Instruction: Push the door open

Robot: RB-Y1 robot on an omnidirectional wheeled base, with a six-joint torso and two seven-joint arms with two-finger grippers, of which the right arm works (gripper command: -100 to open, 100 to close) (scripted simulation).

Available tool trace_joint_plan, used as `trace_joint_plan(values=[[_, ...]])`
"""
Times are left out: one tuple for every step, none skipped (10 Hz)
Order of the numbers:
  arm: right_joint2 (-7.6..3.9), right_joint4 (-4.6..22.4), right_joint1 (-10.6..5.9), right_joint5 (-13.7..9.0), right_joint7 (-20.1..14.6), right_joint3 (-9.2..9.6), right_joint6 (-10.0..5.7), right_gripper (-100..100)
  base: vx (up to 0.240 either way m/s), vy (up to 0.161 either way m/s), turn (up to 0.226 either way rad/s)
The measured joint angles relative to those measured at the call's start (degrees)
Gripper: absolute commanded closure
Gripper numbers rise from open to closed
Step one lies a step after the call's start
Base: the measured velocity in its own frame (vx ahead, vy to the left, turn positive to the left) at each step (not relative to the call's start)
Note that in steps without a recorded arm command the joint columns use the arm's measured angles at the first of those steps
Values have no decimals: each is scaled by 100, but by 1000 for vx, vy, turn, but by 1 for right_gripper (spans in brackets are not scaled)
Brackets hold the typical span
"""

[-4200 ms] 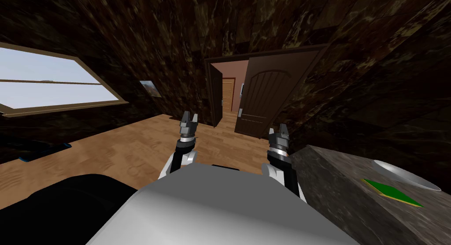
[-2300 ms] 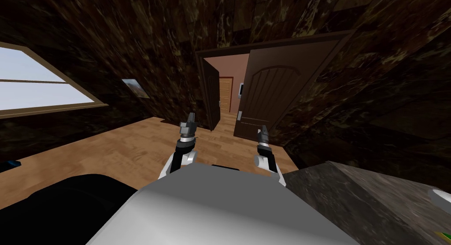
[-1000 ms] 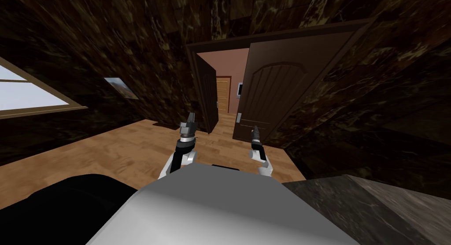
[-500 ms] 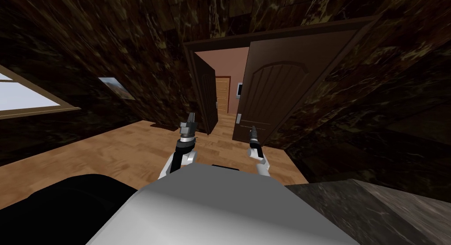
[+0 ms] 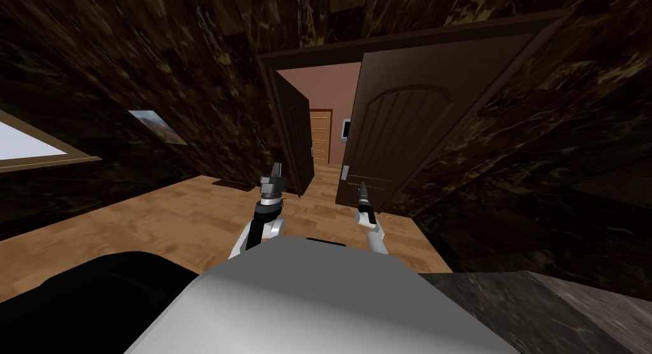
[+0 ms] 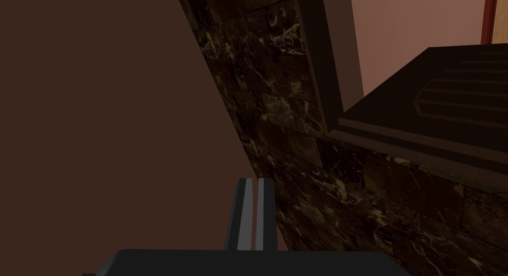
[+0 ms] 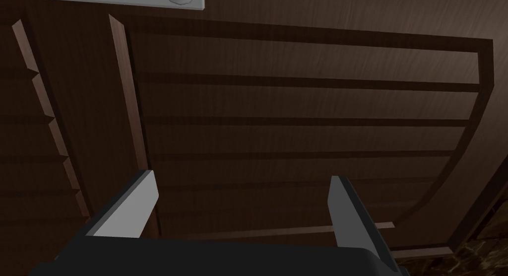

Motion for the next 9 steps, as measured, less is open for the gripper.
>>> trace_joint_plan(values=[[29,157,-91,-16,16,-1,-16,-100,95,9,-23],[52,309,-170,-32,35,4,-33,-100,105,9,-30],[49,476,-264,-55,36,7,-52,-100,152,2,-36],[115,637,-372,-76,76,1,-37,-100,145,10,-23],[125,768,-460,-103,92,3,-8,-100,114,5,-25],[162,903,-534,-118,110,6,-9,-100,86,4,-18],[179,1059,-614,-135,118,12,-35,-100,83,11,-15],[206,1129,-673,-150,134,5,-12,-100,95,15,-20],[227,1252,-742,-166,145,7,-11,-100,115,8,-21]])
